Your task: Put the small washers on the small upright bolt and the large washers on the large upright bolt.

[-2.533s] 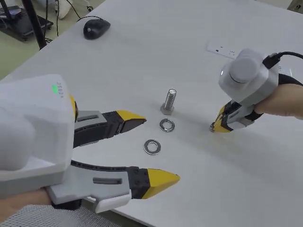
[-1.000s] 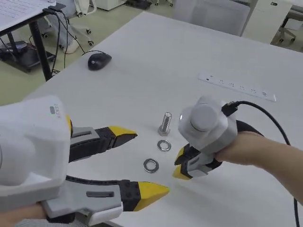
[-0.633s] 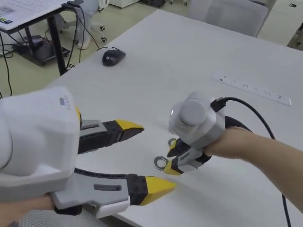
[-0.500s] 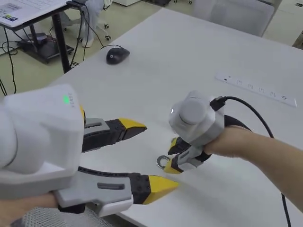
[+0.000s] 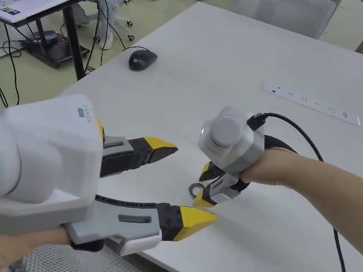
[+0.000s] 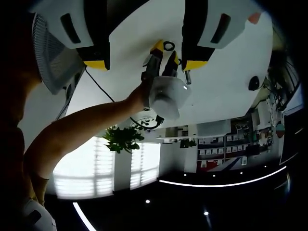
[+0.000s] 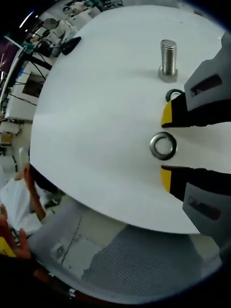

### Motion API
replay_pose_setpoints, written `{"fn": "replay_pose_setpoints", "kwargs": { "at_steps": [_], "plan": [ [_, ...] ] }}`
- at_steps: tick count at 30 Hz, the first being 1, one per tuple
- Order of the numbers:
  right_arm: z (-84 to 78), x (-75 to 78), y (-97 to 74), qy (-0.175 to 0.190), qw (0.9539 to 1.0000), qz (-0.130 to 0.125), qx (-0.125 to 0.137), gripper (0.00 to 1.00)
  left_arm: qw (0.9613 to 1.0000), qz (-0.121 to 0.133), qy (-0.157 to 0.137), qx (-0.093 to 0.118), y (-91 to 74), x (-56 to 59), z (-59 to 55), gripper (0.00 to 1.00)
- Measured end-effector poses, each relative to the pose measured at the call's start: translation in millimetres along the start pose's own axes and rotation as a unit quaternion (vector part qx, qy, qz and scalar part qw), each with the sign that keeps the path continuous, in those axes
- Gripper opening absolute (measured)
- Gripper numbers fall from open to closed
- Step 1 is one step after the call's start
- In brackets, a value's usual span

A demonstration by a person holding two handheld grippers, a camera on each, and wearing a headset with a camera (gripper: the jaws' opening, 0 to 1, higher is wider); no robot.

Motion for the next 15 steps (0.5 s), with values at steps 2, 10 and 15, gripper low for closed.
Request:
{"fn": "replay_pose_setpoints", "kwargs": {
  "at_steps": [2, 10, 15],
  "plan": [
    [0.1, -0.3, -0.2, 0.001, 1.0000, -0.001, -0.001, 0.33, 1.0000, -0.001, 0.001, -0.002, 0.8, 0.2, -0.7, 0.59],
    [0.4, -1.3, -0.2, -0.005, 1.0000, 0.000, 0.000, 0.32, 1.0000, -0.001, -0.001, -0.003, 1.0, -1.1, -1.7, 0.59],
    [1.4, -1.4, -0.1, -0.012, 0.9999, 0.000, -0.002, 0.25, 1.0000, -0.001, -0.001, -0.003, 1.0, -1.1, -1.8, 0.59]
  ]
}}
Point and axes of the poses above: the centre of the closed fingertips' face, and the gripper's own axes: y roughly forward along the fingers, x roughly to its right, z roughly out of its top, the point moved 5 cm from there along -y, roughly backward along the fingers, and after that the axes turned 6 degrees about -z, right-handed, at the moved point
